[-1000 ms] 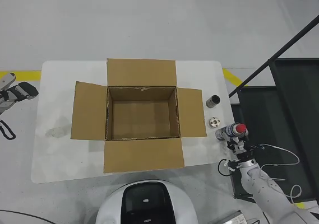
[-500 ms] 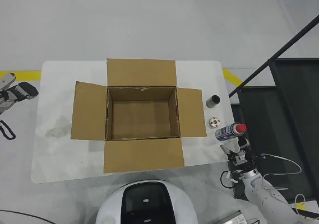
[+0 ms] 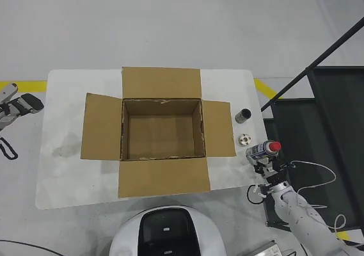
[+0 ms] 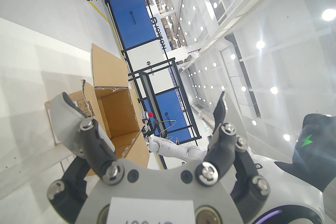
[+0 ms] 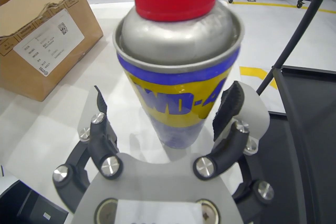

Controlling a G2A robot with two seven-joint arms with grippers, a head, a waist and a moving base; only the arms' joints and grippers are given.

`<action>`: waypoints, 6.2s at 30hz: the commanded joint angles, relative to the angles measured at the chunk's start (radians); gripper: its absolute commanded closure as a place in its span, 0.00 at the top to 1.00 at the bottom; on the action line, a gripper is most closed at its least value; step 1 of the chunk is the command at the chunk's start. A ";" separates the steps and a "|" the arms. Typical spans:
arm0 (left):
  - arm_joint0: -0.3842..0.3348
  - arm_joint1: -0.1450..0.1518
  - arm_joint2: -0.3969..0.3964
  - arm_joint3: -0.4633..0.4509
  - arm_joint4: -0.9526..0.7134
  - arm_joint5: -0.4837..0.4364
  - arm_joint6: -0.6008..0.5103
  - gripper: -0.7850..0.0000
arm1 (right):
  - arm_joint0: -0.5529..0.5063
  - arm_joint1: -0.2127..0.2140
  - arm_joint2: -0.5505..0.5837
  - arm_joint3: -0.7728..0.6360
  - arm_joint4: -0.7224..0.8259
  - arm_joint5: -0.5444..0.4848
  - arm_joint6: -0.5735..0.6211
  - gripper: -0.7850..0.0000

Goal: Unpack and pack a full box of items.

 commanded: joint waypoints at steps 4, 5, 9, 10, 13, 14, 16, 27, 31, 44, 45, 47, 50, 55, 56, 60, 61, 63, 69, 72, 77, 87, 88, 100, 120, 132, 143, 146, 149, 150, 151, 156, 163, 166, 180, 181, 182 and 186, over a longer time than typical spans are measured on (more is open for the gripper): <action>0.000 0.000 0.000 0.000 0.000 0.000 0.000 1.00 | 0.000 -0.002 0.013 0.006 0.012 -0.008 0.015 0.00; 0.000 0.000 0.000 0.000 0.000 0.000 0.000 1.00 | -0.001 -0.001 0.015 0.007 0.011 -0.011 0.014 0.00; 0.000 0.000 0.000 0.000 0.000 0.000 0.000 1.00 | -0.014 0.002 0.030 0.004 0.006 -0.027 -0.005 0.00; 0.000 0.000 0.000 0.000 0.000 0.000 0.000 1.00 | -0.020 0.004 0.035 0.002 0.008 -0.039 -0.010 0.00; 0.000 0.000 0.000 0.000 0.000 0.000 0.000 1.00 | -0.044 0.015 0.062 -0.019 0.013 -0.087 -0.021 0.00; 0.000 0.000 0.000 0.000 0.000 0.000 0.000 1.00 | -0.056 0.022 0.073 -0.038 0.002 -0.094 -0.037 0.00; 0.000 0.000 0.000 0.000 0.000 0.000 0.000 1.00 | -0.090 0.037 0.103 -0.090 -0.028 -0.103 -0.067 0.00; 0.000 0.000 0.000 0.000 0.000 0.000 0.000 1.00 | -0.376 0.120 0.377 -0.637 -0.102 -0.039 0.079 0.00; 0.000 0.000 0.000 0.000 0.000 0.000 0.000 1.00 | -0.436 0.126 0.437 -0.809 -0.075 0.002 0.232 0.00; 0.000 0.000 0.000 0.000 0.000 0.000 0.000 1.00 | -0.411 0.119 0.406 -1.107 -0.174 0.074 0.603 0.00; 0.000 0.000 0.000 0.000 0.000 0.000 0.000 1.00 | -0.409 0.118 0.402 -1.125 -0.181 0.076 0.619 0.00; 0.000 0.000 0.000 0.000 0.000 0.000 0.000 1.00 | -0.408 0.116 0.400 -1.158 -0.186 0.089 0.623 0.00; 0.000 0.000 0.000 0.000 0.000 0.000 0.000 1.00 | -0.410 0.114 0.401 -1.175 -0.178 0.089 0.613 0.00; 0.000 0.000 0.000 0.000 0.000 0.000 0.000 1.00 | -0.410 0.114 0.401 -1.175 -0.178 0.089 0.613 0.00; 0.000 0.000 0.000 0.000 0.000 0.000 0.000 1.00 | -0.410 0.114 0.401 -1.175 -0.178 0.089 0.613 0.00; 0.000 0.000 0.000 0.000 0.000 0.000 0.000 1.00 | -0.410 0.114 0.401 -1.175 -0.178 0.089 0.613 0.00; 0.000 0.000 0.000 0.000 0.000 0.000 0.000 1.00 | -0.410 0.114 0.401 -1.175 -0.178 0.089 0.613 0.00; 0.000 0.000 0.000 0.000 0.000 0.000 0.000 1.00 | -0.410 0.114 0.401 -1.175 -0.178 0.089 0.613 0.00; 0.000 0.000 0.000 0.000 0.000 0.000 0.000 1.00 | -0.403 0.113 0.401 -1.188 -0.180 0.089 0.640 0.00; 0.000 0.000 0.000 0.000 0.000 0.000 0.000 1.00 | -0.365 0.117 0.399 -1.257 -0.204 0.032 0.769 0.00; 0.000 0.000 0.000 0.000 0.000 0.000 0.000 1.00 | -0.228 0.119 0.318 -1.405 -0.225 -0.074 1.169 0.00; 0.000 0.000 0.000 0.000 0.000 0.000 0.000 1.00 | 0.150 0.062 -0.063 -1.354 -0.131 -0.051 1.708 0.00; 0.000 0.000 0.000 0.000 0.000 0.000 0.000 1.00 | 0.158 0.059 -0.071 -1.347 -0.122 -0.045 1.721 0.00; 0.000 0.000 0.000 0.000 0.000 0.000 0.000 1.00 | 0.158 0.059 -0.071 -1.347 -0.122 -0.045 1.721 0.00; 0.000 0.000 0.000 0.000 0.000 0.000 0.000 1.00 | 0.580 -0.075 -0.491 -1.098 0.016 -0.054 2.159 0.00; 0.000 0.000 0.000 0.000 0.000 0.000 0.000 1.00 | 0.741 -0.195 -0.655 -0.839 0.160 0.021 2.208 1.00; 0.000 0.000 0.000 0.000 0.000 0.000 0.000 1.00 | 0.734 -0.185 -0.593 -0.867 0.208 -0.027 2.191 1.00; 0.000 0.000 0.000 0.000 0.000 0.000 0.000 1.00 | 0.689 -0.157 -0.512 -0.930 0.229 -0.050 2.112 1.00; 0.000 0.000 0.000 0.000 0.000 0.000 0.000 1.00 | 0.592 -0.110 -0.371 -1.022 0.234 -0.088 1.994 1.00; 0.000 0.000 0.000 0.000 0.000 0.000 0.000 1.00 | 0.556 -0.094 -0.322 -1.050 0.221 -0.098 1.972 1.00; 0.000 0.000 0.000 0.000 0.000 0.000 0.000 1.00 | 0.531 -0.084 -0.290 -1.070 0.212 -0.102 1.961 1.00; 0.000 0.000 0.000 0.000 0.000 0.000 0.000 1.00 | 0.313 -0.016 -0.041 -1.193 0.151 -0.112 1.910 1.00; 0.000 0.000 0.000 0.000 0.000 0.000 0.000 1.00 | 0.008 0.043 0.322 -1.272 0.122 -0.080 1.805 1.00; 0.000 0.000 0.000 0.000 0.000 0.000 0.000 1.00 | -0.091 0.053 0.430 -1.296 0.133 -0.073 1.752 1.00; 0.000 0.000 0.000 0.000 0.000 0.000 0.000 1.00 | -0.142 0.057 0.479 -1.315 0.143 -0.082 1.729 1.00; 0.000 0.000 0.000 0.000 0.000 0.000 0.000 1.00 | -0.142 0.057 0.479 -1.315 0.143 -0.082 1.729 1.00; 0.000 0.000 0.000 0.000 0.000 0.000 0.000 1.00 | -0.141 0.057 0.483 -1.310 0.142 -0.072 1.725 1.00; 0.000 0.000 0.000 0.000 0.000 0.000 0.000 1.00 | -0.109 0.058 0.513 -1.196 0.150 0.027 1.741 1.00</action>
